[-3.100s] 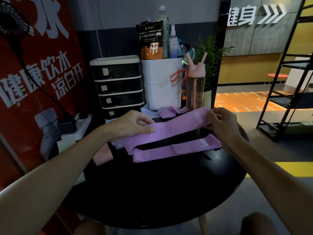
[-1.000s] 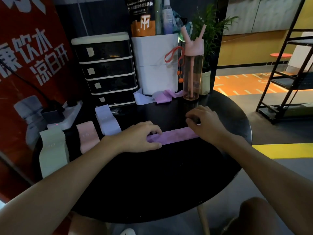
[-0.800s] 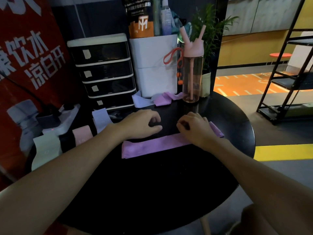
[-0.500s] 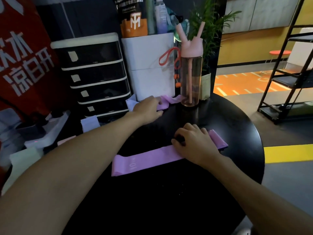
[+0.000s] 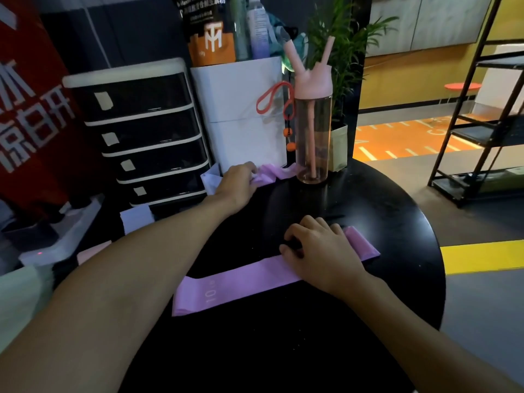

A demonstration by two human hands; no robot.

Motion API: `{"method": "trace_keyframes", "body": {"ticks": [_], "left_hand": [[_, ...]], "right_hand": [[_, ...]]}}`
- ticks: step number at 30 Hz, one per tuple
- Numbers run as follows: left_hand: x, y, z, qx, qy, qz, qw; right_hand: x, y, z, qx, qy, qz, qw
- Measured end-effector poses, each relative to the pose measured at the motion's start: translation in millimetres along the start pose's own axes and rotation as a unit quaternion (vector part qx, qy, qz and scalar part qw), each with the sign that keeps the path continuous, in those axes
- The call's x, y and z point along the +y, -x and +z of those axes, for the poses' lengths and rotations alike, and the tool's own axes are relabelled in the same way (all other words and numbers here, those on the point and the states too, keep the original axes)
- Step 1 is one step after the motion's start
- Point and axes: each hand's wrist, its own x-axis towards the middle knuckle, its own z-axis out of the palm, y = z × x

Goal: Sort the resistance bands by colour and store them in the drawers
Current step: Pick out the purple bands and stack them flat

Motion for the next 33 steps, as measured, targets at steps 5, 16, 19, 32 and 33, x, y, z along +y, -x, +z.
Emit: {"method": "trace_keyframes", "body": {"ticks": [5,16,19,32,33], "left_hand": [[15.5,16.5,-31.3,0.021,-0.015,0.053,0.998],[39.4,73.9,-131.4,0.070,0.027,0.147,0.986],[47.4,89.8,-154.8,0.061,0.051,0.162,0.984],[74.5,143.5,-225.0,0.049,0.116,0.170,0.977],[74.9,145.8,-227.0,0.047,0.131,0.170,0.976]], "right_hand": [[-2.6,0.2,-3.9,-0.005,0.000,0.007,1.000],[-16.2,-0.7,-29.0,-0.048,-0.025,0.040,0.998],[-31.8,-8.7,-47.3,0.006,-0.089,0.043,0.995],[-108.1,-19.8,-122.9,-0.026,-0.501,0.002,0.865],[-110.3,-19.0,-121.6,-0.034,-0.513,0.003,0.858]]}}
